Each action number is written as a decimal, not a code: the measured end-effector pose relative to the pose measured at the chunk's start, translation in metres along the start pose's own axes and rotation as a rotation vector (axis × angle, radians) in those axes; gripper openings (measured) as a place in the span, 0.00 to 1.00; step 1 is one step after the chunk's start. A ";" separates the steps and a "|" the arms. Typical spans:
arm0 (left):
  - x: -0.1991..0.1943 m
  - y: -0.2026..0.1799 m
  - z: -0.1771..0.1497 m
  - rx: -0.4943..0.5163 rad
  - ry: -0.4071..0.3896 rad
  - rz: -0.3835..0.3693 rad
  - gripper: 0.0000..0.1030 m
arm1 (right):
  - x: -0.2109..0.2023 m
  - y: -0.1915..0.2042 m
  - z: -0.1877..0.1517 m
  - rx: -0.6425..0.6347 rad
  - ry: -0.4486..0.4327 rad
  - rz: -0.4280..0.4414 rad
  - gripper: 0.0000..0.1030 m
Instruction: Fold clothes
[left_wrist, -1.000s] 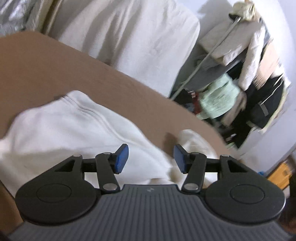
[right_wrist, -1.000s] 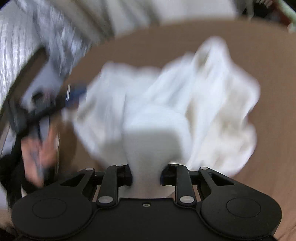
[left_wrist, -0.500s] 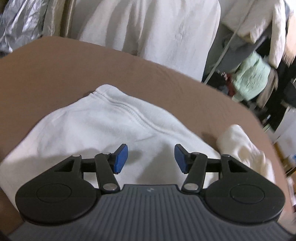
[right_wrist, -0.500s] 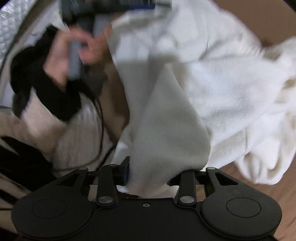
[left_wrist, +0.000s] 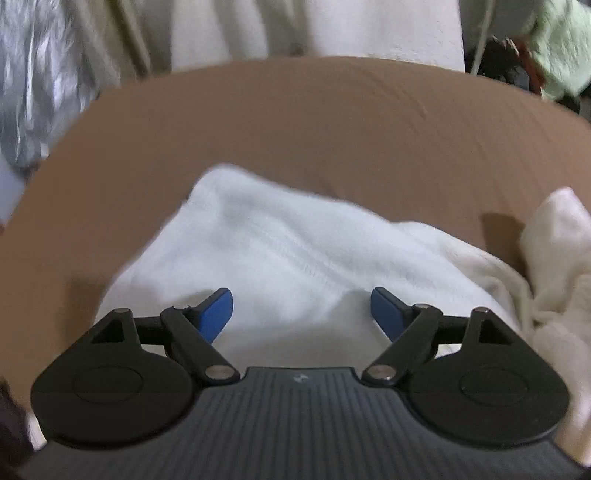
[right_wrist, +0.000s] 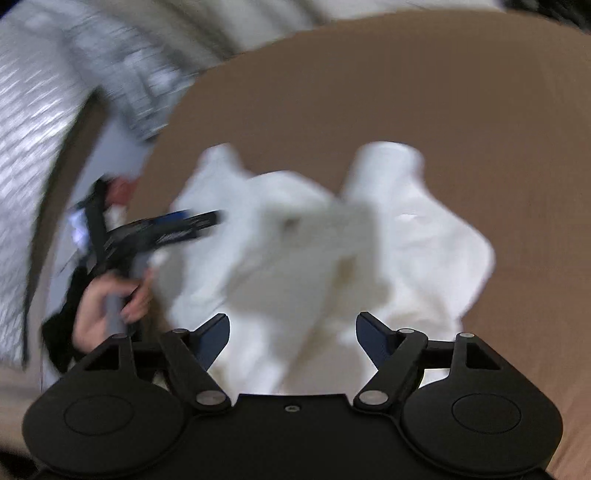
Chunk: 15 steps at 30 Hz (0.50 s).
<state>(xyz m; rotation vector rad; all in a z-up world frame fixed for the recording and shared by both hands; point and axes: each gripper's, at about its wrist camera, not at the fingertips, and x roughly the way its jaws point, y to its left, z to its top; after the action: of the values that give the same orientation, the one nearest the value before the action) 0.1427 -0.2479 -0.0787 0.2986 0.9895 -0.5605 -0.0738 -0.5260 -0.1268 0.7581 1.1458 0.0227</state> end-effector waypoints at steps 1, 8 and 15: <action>0.006 -0.001 -0.001 -0.021 0.005 -0.010 0.81 | 0.008 -0.013 0.004 0.074 -0.027 -0.004 0.78; 0.004 0.044 -0.019 -0.234 0.026 -0.230 0.88 | 0.054 -0.077 0.020 0.471 -0.126 0.119 0.78; 0.017 0.043 -0.029 -0.185 0.006 -0.293 0.95 | 0.088 -0.052 0.042 0.296 0.018 0.032 0.80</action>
<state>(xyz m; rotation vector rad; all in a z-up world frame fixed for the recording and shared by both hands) 0.1543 -0.2034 -0.1096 -0.0109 1.0911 -0.7279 -0.0187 -0.5533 -0.2183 1.0400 1.1682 -0.1151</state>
